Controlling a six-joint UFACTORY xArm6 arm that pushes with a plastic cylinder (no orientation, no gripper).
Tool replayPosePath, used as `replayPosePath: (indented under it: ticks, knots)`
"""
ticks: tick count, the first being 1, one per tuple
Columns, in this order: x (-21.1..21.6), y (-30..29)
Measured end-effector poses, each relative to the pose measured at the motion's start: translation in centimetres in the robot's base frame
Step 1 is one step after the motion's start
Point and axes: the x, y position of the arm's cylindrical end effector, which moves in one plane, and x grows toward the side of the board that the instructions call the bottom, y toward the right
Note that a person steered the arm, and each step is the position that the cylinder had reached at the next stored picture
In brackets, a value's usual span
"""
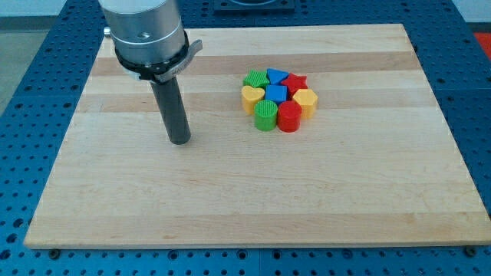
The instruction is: Push the green circle along with green star towards top center
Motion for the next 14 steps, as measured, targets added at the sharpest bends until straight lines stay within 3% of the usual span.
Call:
replayPosePath:
  ticks: [2, 4, 8, 10, 14]
  knots:
    - [0.0, 1.1]
    - [1.0, 9.1]
    - [-0.2, 10.2]
    - [-1.0, 14.8]
    - [-3.1, 14.8]
